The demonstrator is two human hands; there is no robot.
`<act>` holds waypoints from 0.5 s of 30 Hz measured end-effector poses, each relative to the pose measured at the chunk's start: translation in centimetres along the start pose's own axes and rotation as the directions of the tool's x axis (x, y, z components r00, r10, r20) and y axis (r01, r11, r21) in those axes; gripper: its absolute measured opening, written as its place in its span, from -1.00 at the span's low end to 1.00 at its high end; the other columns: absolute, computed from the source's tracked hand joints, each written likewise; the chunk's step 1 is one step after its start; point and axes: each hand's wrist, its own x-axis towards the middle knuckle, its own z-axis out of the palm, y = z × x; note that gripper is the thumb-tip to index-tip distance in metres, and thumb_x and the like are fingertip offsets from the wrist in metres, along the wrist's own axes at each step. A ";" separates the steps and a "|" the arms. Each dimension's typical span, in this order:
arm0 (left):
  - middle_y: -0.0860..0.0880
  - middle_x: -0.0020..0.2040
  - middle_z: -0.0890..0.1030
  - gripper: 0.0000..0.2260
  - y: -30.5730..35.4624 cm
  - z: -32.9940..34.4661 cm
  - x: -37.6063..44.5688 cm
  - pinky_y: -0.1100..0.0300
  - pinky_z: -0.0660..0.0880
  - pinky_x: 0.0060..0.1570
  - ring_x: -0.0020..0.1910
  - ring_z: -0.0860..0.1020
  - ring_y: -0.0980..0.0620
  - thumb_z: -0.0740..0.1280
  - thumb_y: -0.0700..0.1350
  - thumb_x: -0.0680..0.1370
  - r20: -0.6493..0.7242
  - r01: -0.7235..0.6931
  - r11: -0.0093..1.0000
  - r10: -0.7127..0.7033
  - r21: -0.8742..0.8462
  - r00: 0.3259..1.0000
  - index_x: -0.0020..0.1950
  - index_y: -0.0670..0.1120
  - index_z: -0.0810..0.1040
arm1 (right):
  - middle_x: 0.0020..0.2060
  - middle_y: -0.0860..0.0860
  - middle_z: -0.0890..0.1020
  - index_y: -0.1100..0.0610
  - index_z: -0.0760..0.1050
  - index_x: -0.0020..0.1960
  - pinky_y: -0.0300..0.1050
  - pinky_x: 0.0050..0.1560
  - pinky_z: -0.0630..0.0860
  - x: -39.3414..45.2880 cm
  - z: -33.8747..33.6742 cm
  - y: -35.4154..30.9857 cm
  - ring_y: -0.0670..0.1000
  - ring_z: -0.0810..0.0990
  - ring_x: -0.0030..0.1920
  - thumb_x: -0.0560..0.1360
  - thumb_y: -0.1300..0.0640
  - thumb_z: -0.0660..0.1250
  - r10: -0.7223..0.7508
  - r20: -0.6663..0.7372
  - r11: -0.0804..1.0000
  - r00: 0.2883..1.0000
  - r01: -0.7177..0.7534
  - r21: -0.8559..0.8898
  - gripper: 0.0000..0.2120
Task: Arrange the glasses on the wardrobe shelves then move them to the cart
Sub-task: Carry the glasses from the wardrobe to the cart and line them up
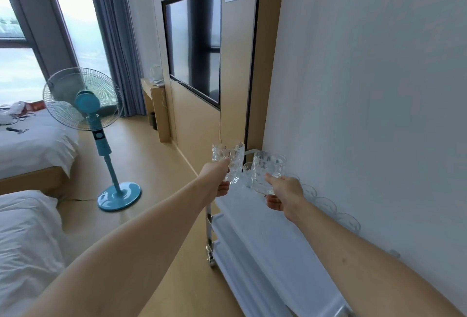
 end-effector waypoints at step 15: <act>-0.16 -0.20 0.61 -0.65 2.9 3.9 16.7 0.09 0.65 -0.16 -0.26 0.59 -0.08 0.31 0.18 0.60 0.054 0.080 0.997 -0.081 0.017 0.995 -0.06 -0.12 0.55 | -0.20 0.12 0.59 0.09 0.47 0.17 -0.10 -0.42 0.60 15.5 3.4 -1.6 0.07 0.56 -0.37 0.51 0.03 0.50 0.083 -0.089 0.996 0.993 -0.085 -0.023 -0.67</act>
